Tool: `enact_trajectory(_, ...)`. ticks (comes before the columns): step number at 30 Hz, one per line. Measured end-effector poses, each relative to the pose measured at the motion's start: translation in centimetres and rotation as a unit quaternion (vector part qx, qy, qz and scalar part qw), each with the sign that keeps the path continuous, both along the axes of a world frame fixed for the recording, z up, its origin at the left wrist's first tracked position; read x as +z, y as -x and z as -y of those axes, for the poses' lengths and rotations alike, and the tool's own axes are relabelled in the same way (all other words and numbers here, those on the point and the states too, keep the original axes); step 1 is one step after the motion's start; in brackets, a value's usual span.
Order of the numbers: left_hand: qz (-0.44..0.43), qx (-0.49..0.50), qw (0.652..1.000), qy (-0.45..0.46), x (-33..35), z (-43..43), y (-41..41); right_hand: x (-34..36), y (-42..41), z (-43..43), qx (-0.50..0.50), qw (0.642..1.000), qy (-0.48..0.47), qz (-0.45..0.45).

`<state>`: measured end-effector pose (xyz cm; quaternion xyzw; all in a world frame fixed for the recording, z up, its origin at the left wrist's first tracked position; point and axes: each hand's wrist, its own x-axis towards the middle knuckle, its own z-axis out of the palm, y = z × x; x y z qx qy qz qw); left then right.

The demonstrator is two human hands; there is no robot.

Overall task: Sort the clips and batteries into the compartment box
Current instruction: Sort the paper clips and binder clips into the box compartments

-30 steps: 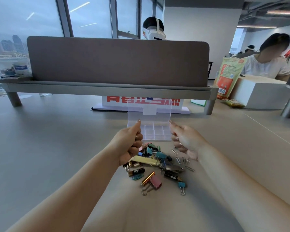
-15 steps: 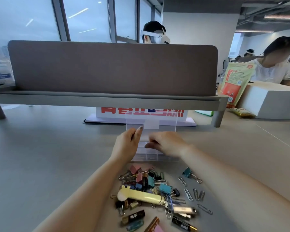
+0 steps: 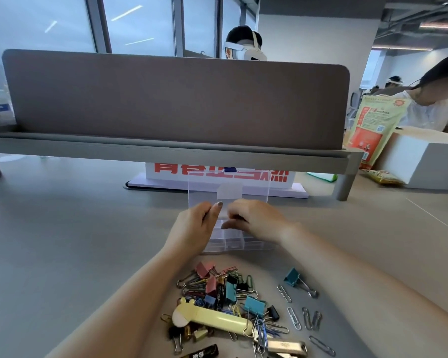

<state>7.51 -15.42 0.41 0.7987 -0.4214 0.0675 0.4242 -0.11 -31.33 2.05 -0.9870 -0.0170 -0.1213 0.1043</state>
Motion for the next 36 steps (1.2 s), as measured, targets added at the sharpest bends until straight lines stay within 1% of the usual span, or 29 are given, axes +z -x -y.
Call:
enact_trajectory(5, 0.004, -0.016, 1.0, -0.011, -0.3, 0.1, -0.5, -0.1, 0.0, 0.2, 0.0, 1.0, -0.01, 0.015)
enact_trajectory(10, -0.001, -0.039, 0.999, -0.02, -0.4, -0.1, -0.9, -0.1, -0.3, 0.2, 0.008, 1.0, -0.015, -0.008)
enact_trajectory(18, -0.018, -0.037, 0.999, -0.016, 0.0, -0.4, -1.0, -0.9, 0.4, -0.2, -0.006, 0.995, -0.102, 0.019)
enact_trajectory(28, -0.031, -0.022, 0.999, -0.02, 0.3, -0.8, 0.1, -1.3, 1.7, -0.5, -0.002, 0.982, -0.172, 0.08)
enact_trajectory(29, -0.03, -0.021, 0.999, -0.021, 0.4, -0.8, 0.2, -1.3, 1.9, -0.5, -0.004, 0.976, -0.198, 0.087)
enact_trajectory(30, -0.029, -0.02, 0.999, -0.022, 0.4, -0.9, 0.3, -1.1, 2.2, -0.6, -0.009, 0.966, -0.243, 0.086)
enact_trajectory(33, -0.026, -0.015, 0.999, -0.025, 0.4, -1.0, 0.7, 0.0, 3.0, -0.9, -0.022, 0.91, -0.412, 0.04)
enact_trajectory(35, -0.024, -0.01, 0.999, -0.027, 0.3, -1.0, 0.9, 0.7, 3.5, -0.7, -0.023, 0.886, -0.463, 0.007)
enact_trajectory(36, -0.026, -0.006, 0.999, -0.025, 0.3, -1.0, 0.9, 0.9, 3.8, -0.7, -0.02, 0.882, -0.47, -0.003)
